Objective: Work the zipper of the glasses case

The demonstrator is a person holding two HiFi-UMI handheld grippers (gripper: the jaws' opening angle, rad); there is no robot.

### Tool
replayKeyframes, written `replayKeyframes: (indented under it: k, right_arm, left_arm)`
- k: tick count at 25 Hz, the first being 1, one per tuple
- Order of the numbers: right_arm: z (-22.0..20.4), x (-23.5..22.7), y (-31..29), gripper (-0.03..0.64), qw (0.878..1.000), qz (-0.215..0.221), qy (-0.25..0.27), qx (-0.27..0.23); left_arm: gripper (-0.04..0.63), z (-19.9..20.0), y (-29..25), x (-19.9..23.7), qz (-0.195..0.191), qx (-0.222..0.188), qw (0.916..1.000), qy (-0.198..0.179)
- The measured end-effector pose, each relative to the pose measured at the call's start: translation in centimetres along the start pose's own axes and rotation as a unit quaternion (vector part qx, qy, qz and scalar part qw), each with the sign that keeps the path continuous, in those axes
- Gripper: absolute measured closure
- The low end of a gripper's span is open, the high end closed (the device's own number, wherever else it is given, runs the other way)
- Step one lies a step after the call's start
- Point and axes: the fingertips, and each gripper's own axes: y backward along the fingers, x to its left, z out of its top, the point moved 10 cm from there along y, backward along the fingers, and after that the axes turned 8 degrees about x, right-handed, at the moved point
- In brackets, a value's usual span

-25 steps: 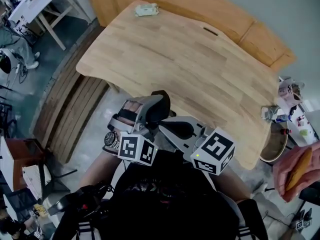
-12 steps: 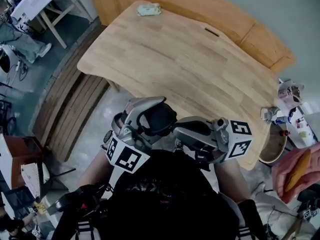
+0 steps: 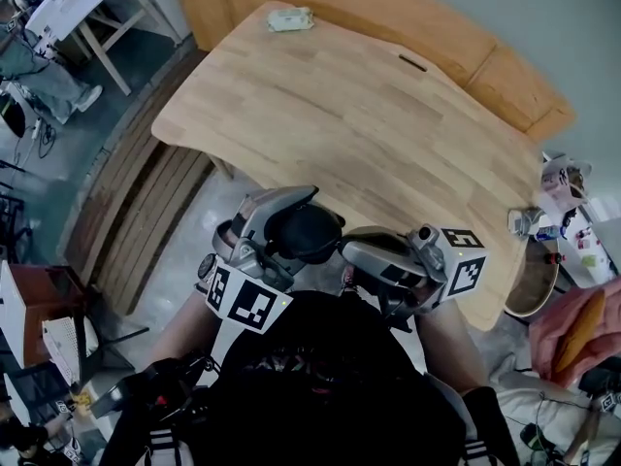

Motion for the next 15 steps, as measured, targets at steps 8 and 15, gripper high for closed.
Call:
replayKeyframes:
  k: [8,15]
  right_arm:
    - [0.2,-0.3,-0.3,0.603,0.918,-0.331,0.177,0.126]
    - [-0.9,-1.0,-2.1,0.603,0.896,-0.352,0.209,0.173]
  left_arm:
    - [0.325,-3.5,-2.5,-0.7,-0.002,0.234,0.9703,-0.061]
    - [0.325,-4.6,-3.5,-0.9,0.013,0.301,0.9485,-0.097]
